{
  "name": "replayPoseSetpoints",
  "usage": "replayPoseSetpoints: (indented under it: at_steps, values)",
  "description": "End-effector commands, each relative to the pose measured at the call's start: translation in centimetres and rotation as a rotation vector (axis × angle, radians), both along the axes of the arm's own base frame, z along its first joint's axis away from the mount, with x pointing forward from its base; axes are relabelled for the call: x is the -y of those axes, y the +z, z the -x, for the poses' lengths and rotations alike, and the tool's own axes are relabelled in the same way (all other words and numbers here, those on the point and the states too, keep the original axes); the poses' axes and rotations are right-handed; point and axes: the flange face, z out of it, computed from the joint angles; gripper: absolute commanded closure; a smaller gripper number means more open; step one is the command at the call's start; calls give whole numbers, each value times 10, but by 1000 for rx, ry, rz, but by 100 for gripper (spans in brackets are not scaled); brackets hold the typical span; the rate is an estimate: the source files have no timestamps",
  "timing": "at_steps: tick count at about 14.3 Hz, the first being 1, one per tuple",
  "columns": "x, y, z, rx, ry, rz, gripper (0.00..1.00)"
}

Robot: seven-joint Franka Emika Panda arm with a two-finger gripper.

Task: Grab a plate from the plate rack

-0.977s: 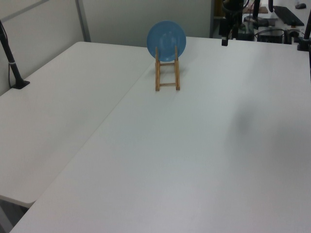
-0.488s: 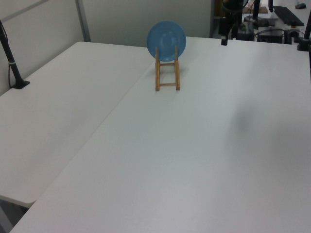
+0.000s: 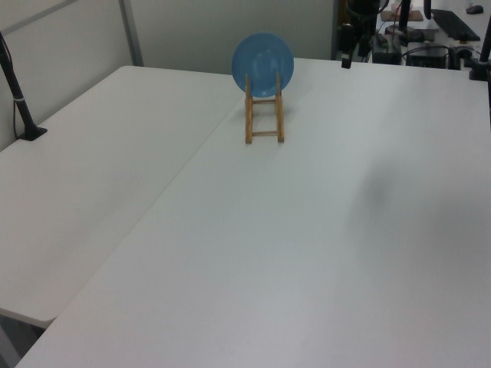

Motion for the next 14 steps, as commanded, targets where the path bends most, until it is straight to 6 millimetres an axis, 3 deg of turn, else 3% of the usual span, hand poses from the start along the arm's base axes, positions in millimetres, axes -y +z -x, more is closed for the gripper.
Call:
replayPoseSetpoints:
  at_steps: [1,6,14]
  values:
    - [16,5,-16,114,-26,5,0]
    - [54,4,-47,347,-100,47,0]
    - [90,-21,-103,635,-218,92,0]
